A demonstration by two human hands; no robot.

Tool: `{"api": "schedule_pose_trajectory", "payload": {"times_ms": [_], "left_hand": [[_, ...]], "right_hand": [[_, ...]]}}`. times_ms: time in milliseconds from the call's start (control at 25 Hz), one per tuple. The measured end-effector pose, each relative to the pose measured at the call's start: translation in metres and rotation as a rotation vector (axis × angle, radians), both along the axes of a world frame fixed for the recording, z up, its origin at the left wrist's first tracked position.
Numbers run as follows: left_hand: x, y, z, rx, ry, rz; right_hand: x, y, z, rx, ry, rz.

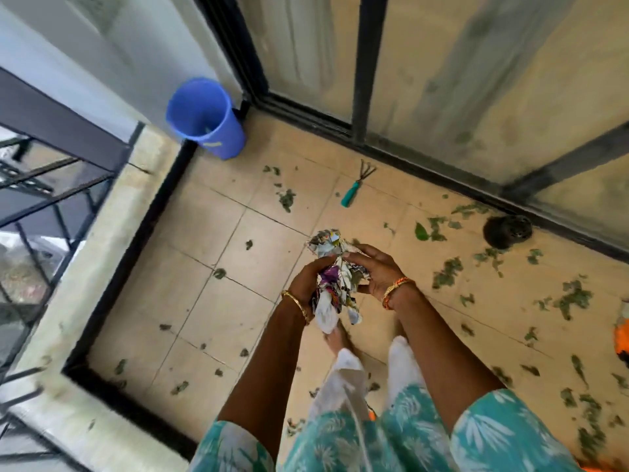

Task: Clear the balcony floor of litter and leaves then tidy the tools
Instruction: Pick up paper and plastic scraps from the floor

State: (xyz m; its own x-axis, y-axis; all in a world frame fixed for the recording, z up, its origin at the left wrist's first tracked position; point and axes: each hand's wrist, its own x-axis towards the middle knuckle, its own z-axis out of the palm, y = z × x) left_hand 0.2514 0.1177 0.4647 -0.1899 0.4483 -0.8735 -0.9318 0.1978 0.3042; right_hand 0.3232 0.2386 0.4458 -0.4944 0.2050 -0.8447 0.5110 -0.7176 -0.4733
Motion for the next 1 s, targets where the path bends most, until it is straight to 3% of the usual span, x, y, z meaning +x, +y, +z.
{"api": "schedule_pose_trajectory", "payload": {"times_ms": [360, 680, 1000], "left_hand": [[-0.158, -0.021, -0.007, 0.01, 0.067, 0.166], [-0.327, -0.007, -0.071, 0.017, 0.091, 0.297], [-0.493, -0.016, -0.125, 0.062, 0.107, 0.281]], "right_hand": [[-0.178, -0.014, -0.004, 0.064, 0.05, 0.088], [-0.373, 0.011, -0.069, 0.06, 0.02, 0.279], [-0.532, 0.0, -0.11, 0.074, 0.053, 0.316]]}}
